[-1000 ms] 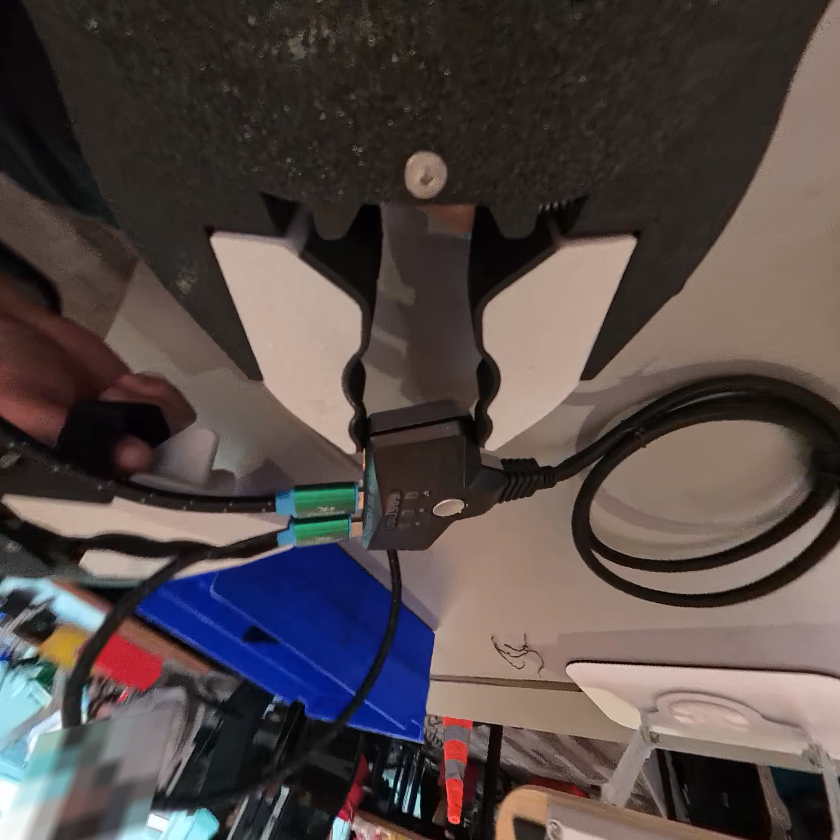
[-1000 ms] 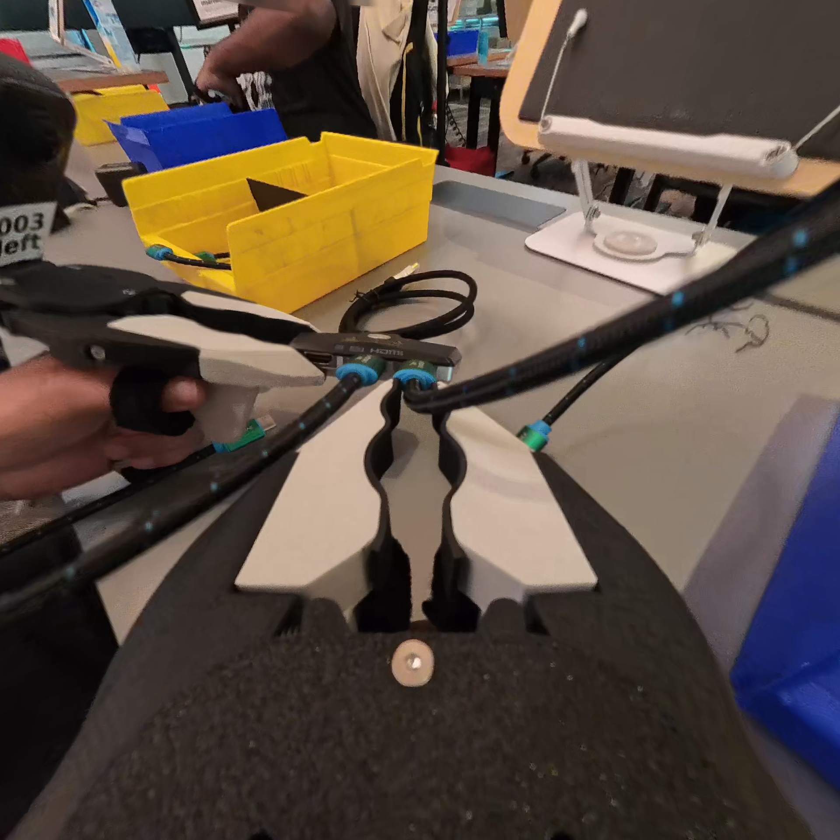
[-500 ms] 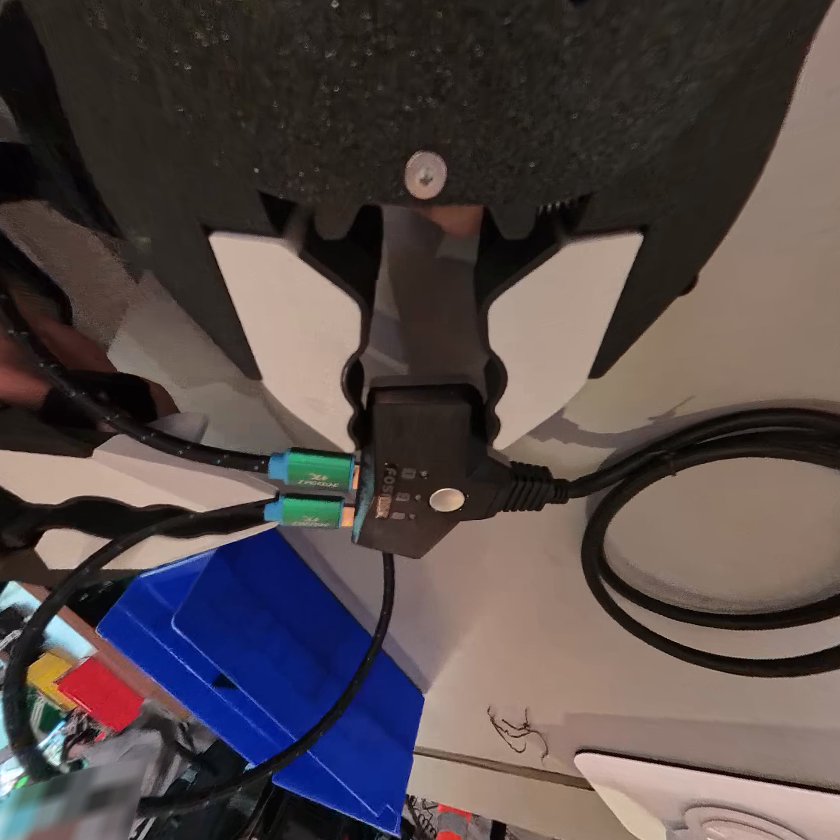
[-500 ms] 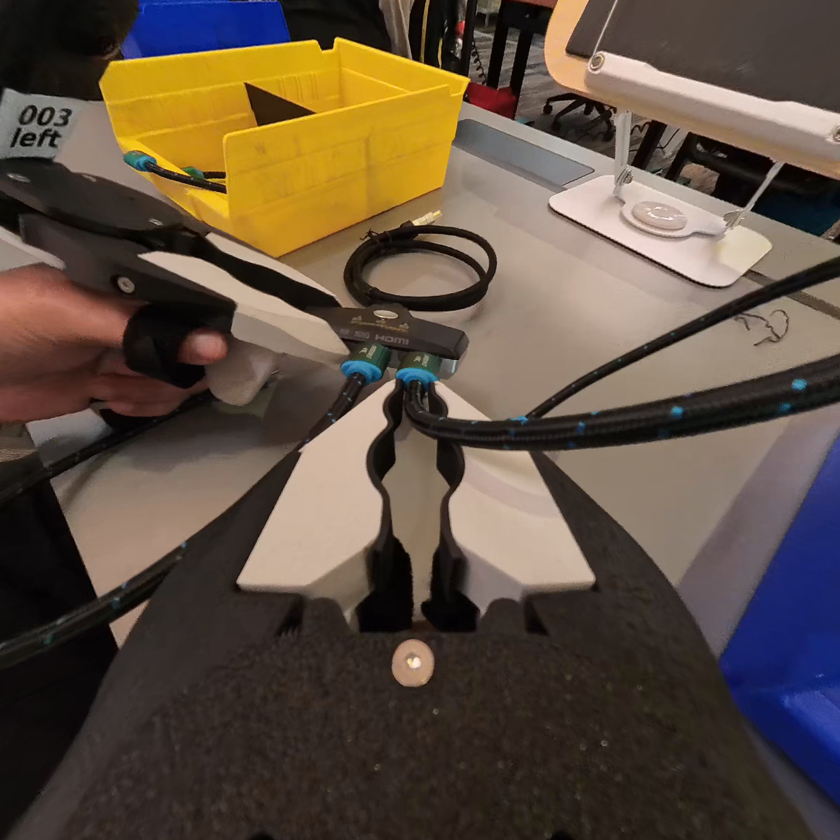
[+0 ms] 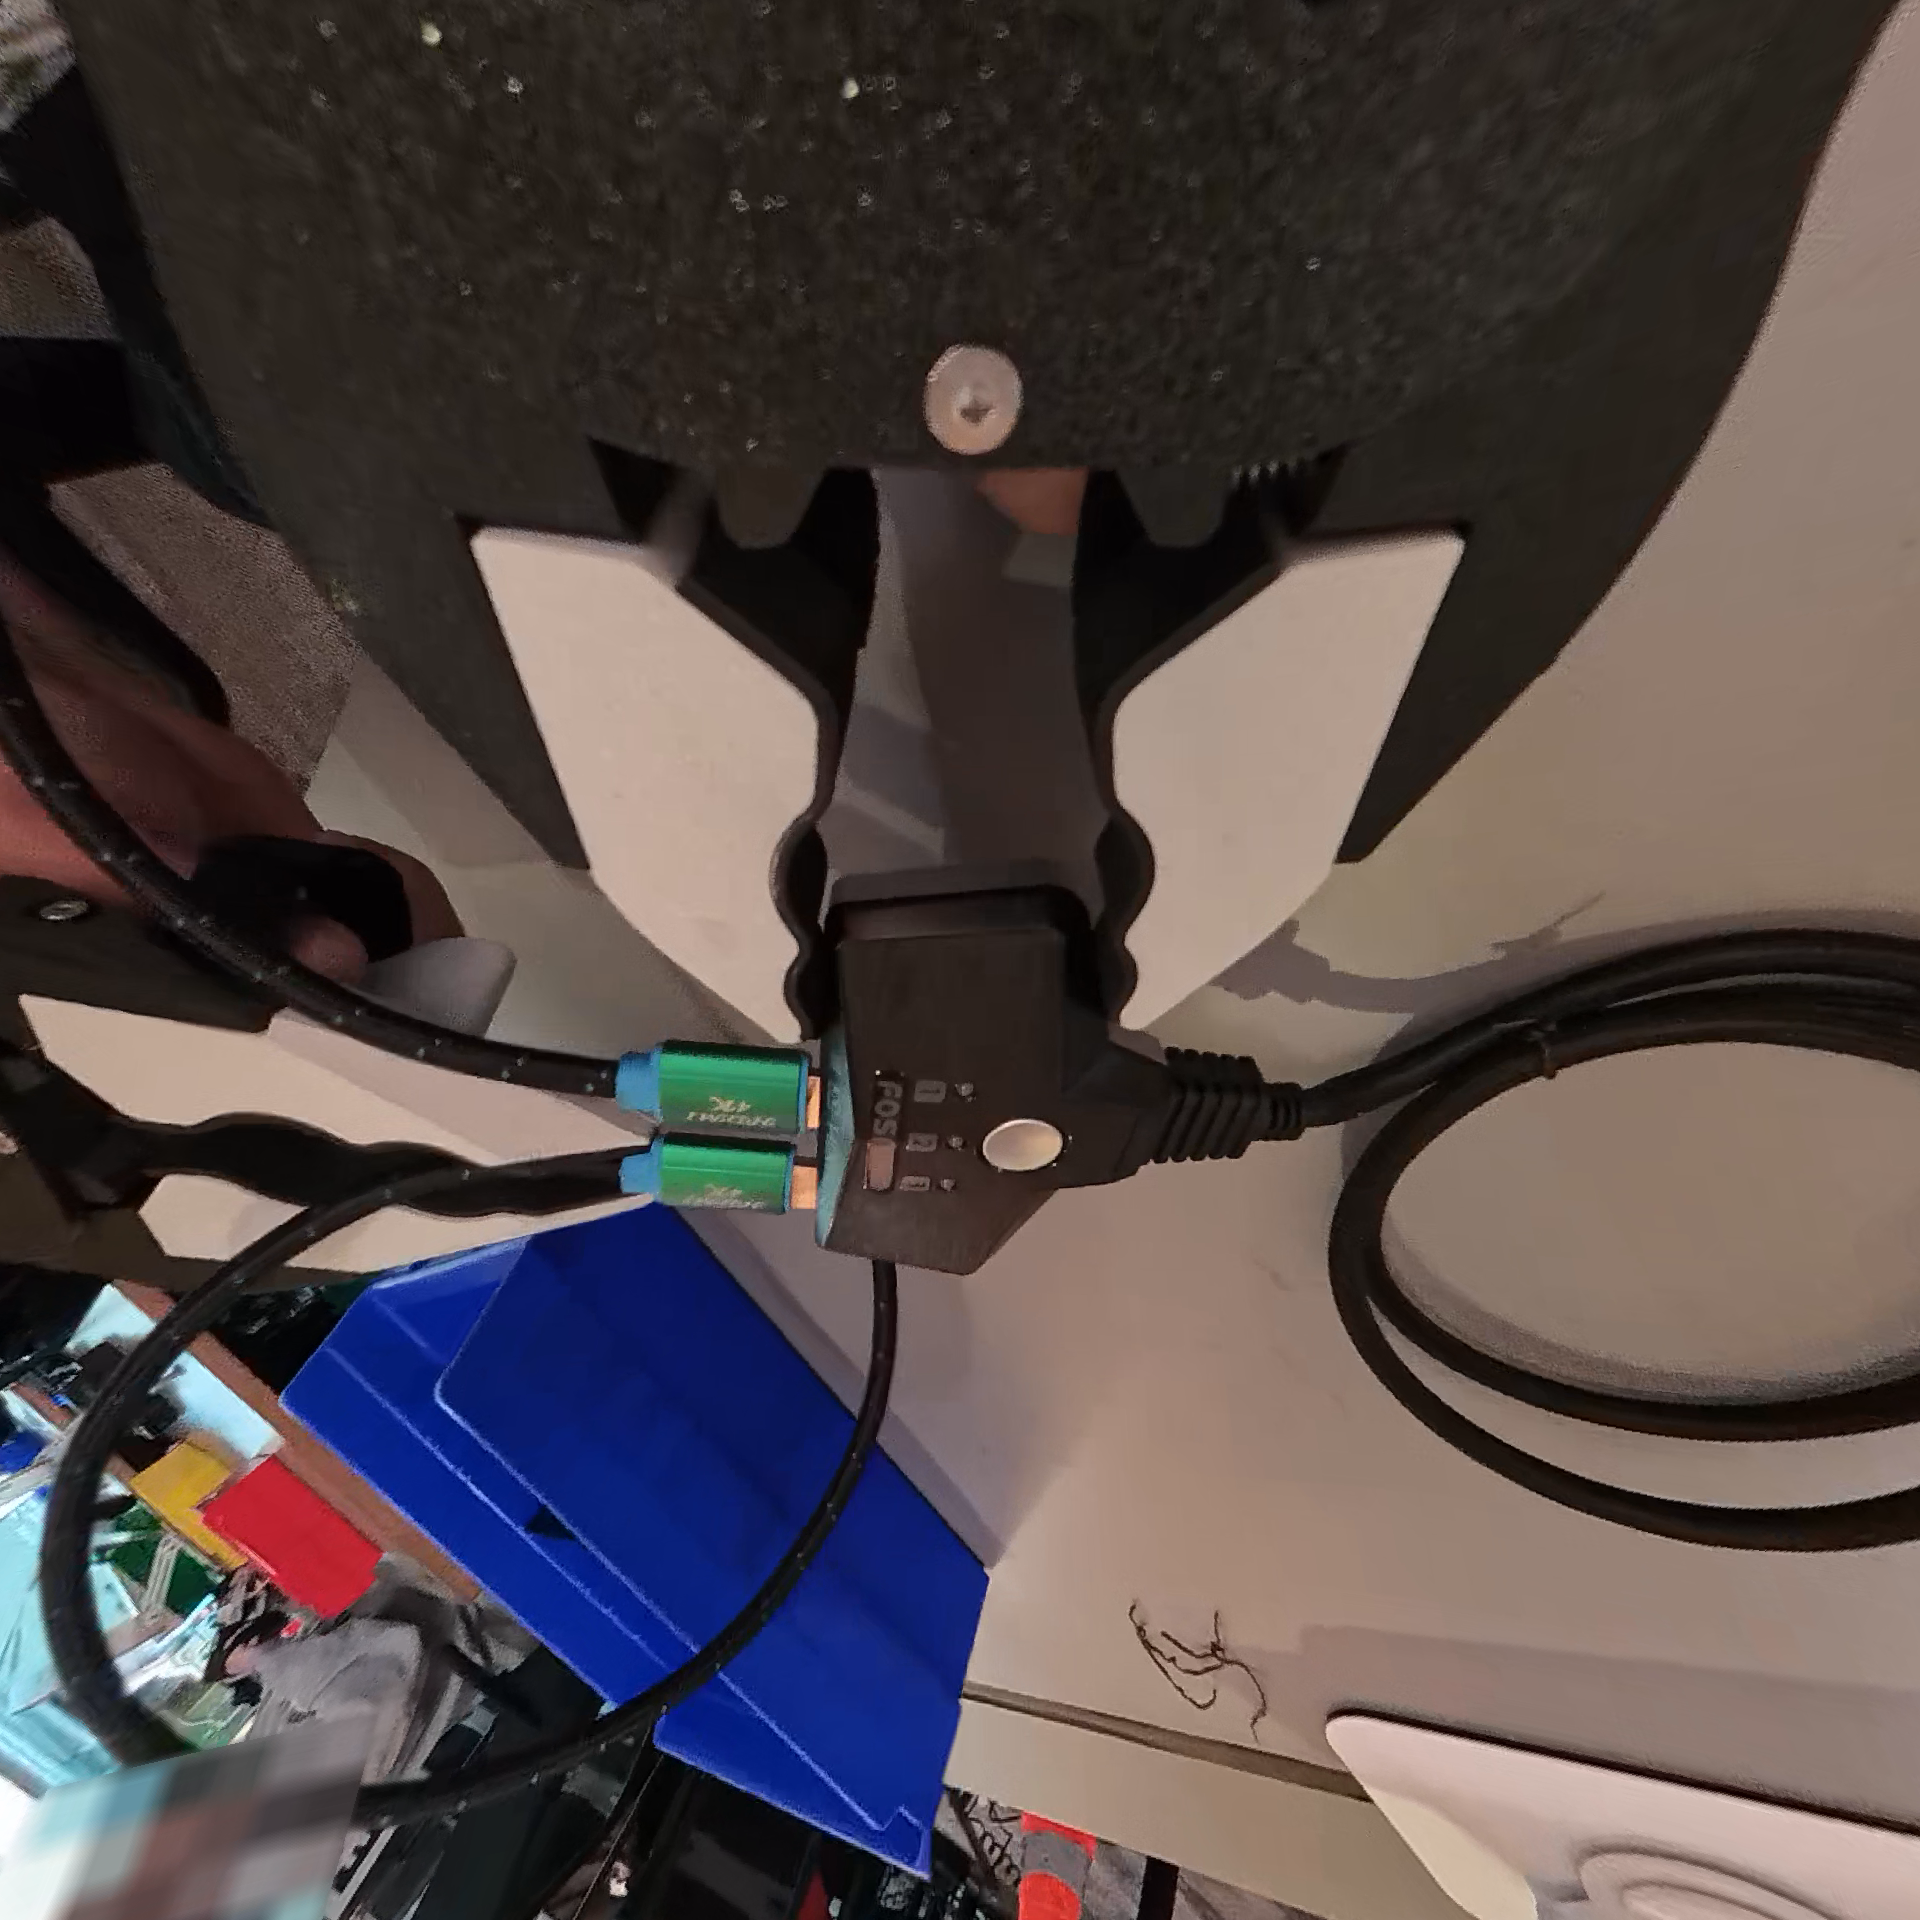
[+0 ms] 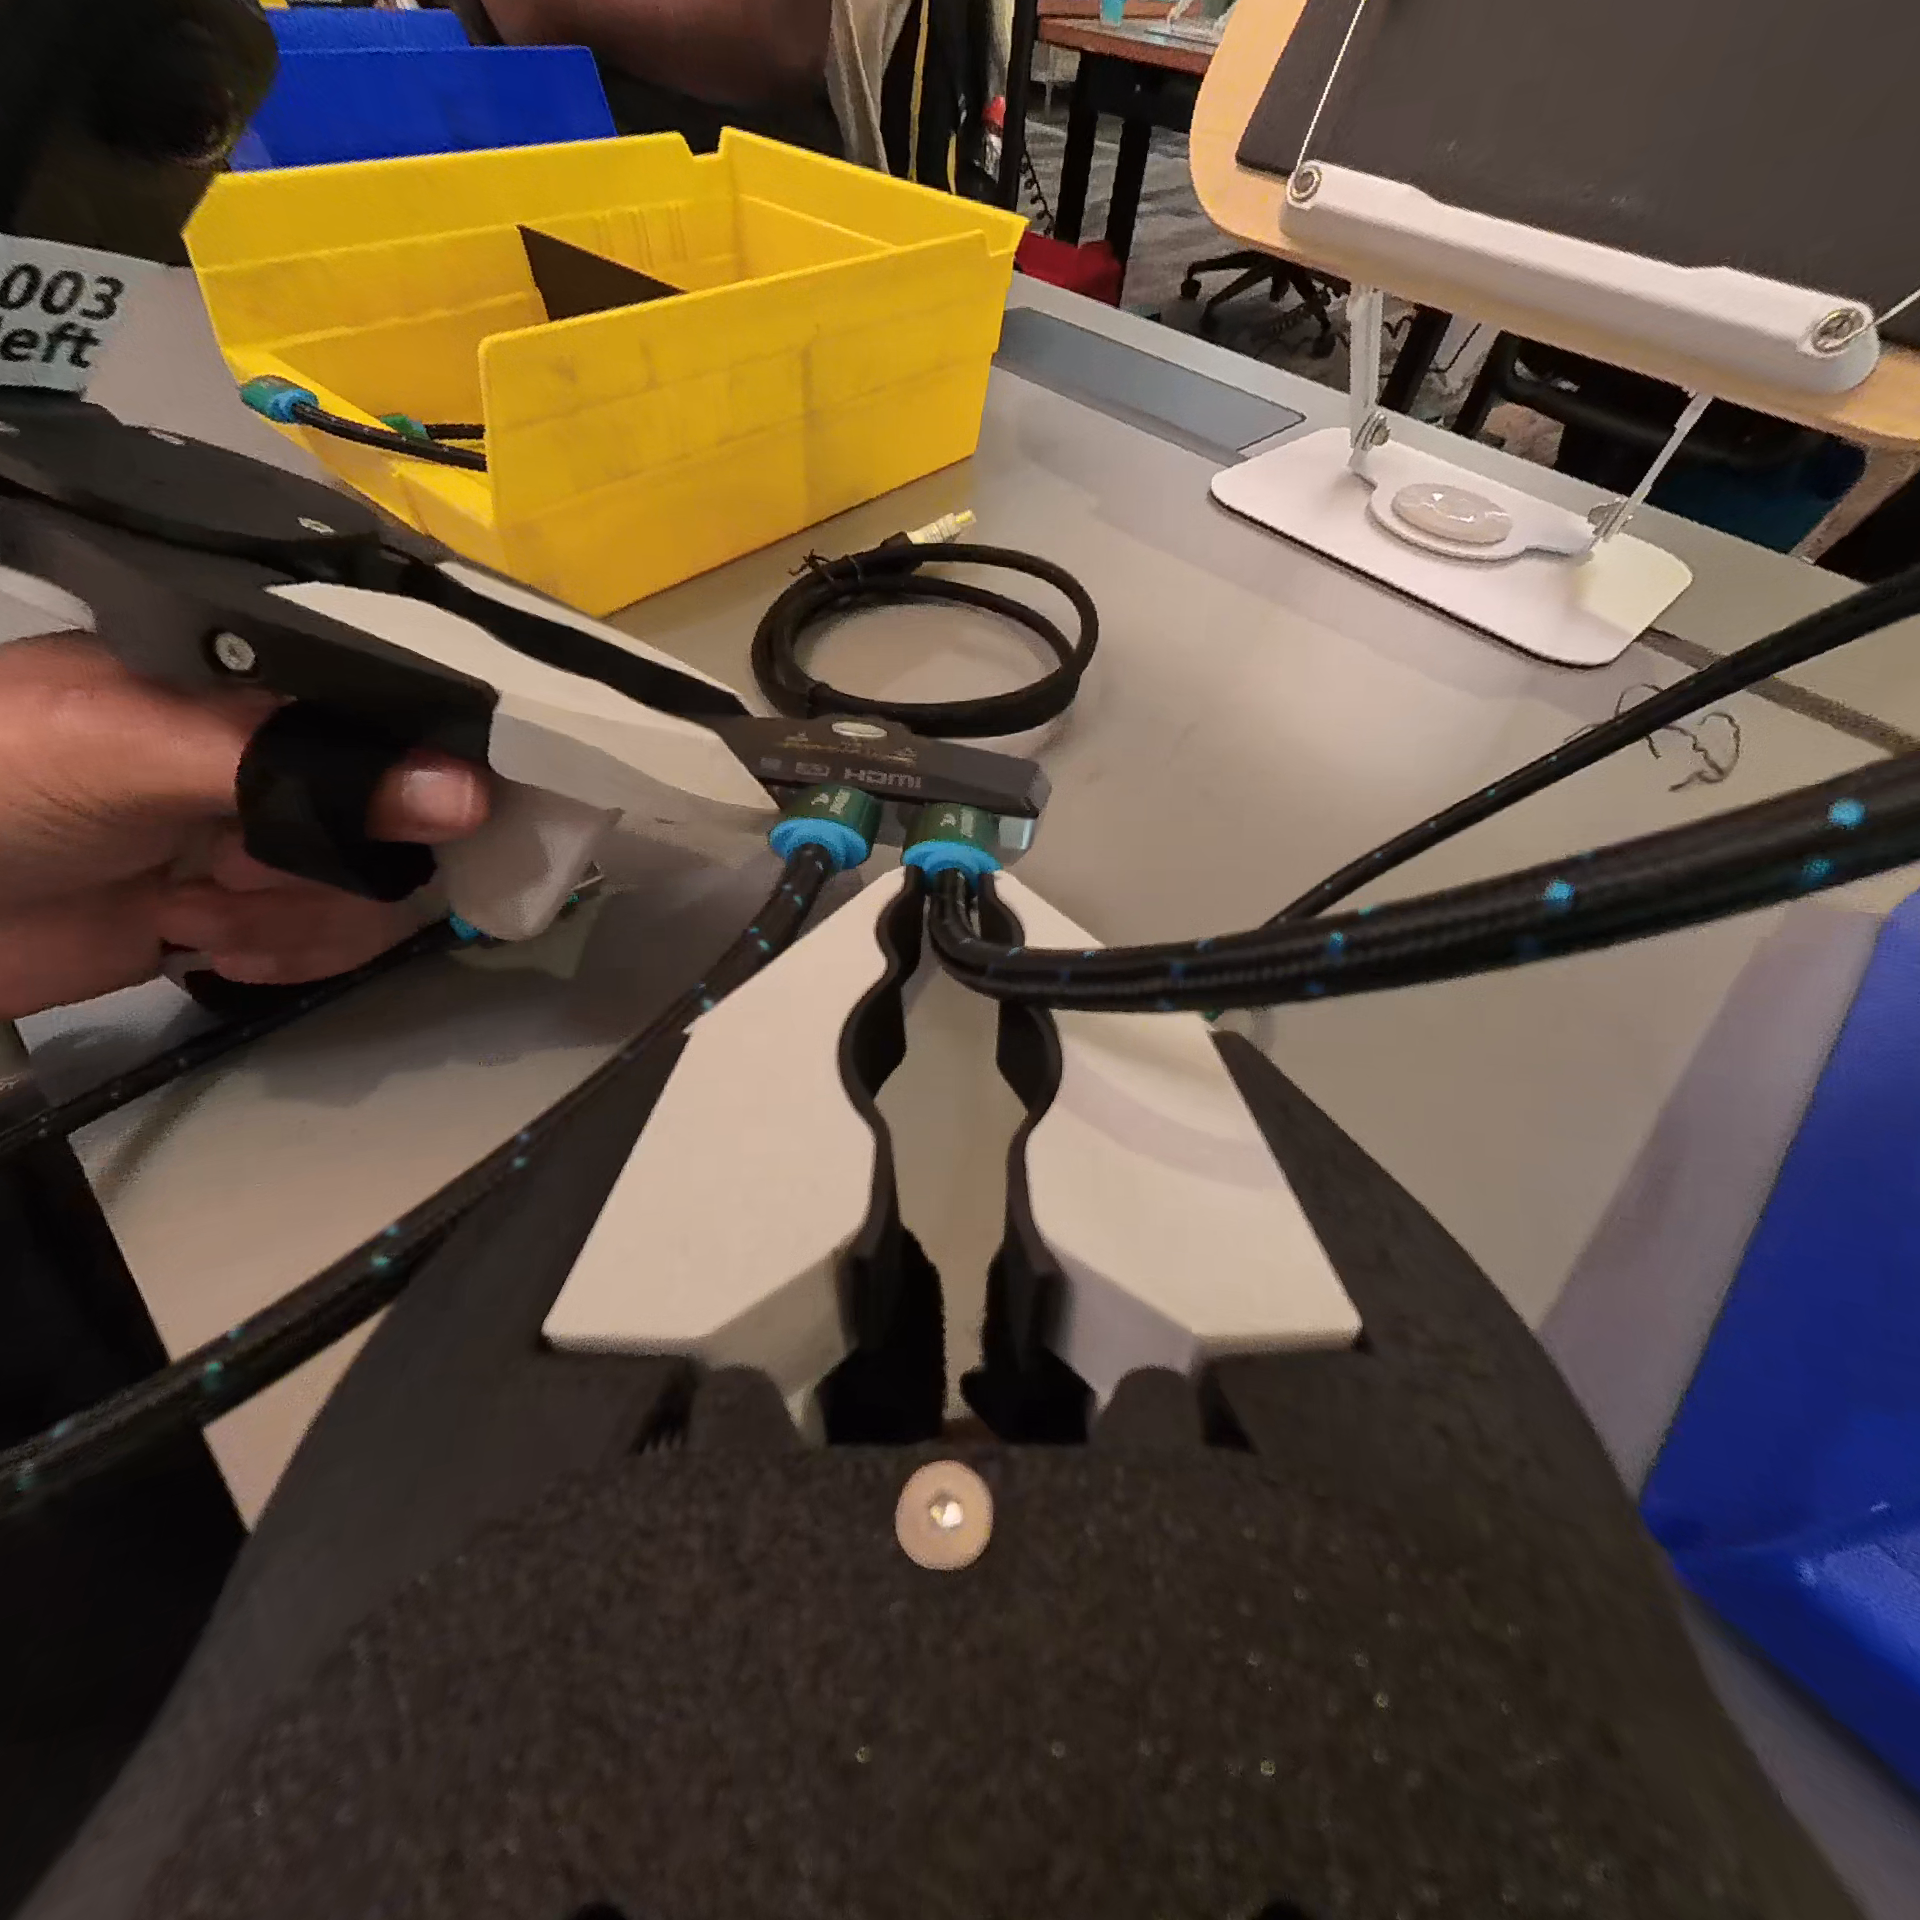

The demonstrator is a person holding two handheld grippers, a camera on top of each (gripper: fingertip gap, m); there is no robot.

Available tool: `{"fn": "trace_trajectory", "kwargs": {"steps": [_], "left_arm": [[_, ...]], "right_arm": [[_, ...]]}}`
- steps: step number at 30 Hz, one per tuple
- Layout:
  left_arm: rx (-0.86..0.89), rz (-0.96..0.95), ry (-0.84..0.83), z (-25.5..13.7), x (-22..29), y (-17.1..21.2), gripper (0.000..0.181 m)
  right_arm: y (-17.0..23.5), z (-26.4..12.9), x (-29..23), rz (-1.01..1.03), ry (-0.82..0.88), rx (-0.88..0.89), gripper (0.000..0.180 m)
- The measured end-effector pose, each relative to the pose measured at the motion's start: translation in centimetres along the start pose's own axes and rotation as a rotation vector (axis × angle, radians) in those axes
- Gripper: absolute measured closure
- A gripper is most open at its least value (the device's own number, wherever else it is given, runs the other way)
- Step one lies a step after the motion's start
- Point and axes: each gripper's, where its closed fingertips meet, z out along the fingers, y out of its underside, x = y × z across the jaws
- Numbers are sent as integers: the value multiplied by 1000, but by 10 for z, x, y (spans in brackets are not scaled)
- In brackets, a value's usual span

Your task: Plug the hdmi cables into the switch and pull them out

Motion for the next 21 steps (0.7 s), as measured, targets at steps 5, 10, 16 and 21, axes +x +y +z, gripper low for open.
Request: {"fn": "trace_trajectory", "kwargs": {"steps": [5,10,16,21], "left_arm": [[19,65,-41,0,2,-2,131],[33,74,-27,-1,2,-5,131],[31,7,-11,-4,-3,-6,131],[101,-100,118,-19,-3,-27,131]], "right_arm": [[-1,1,3,54,-51,20,169],[-4,-1,2,60,-30,21,169],[-5,-3,-3,70,-73,28,165],[-9,-11,-7,14,-166,88,150]]}}
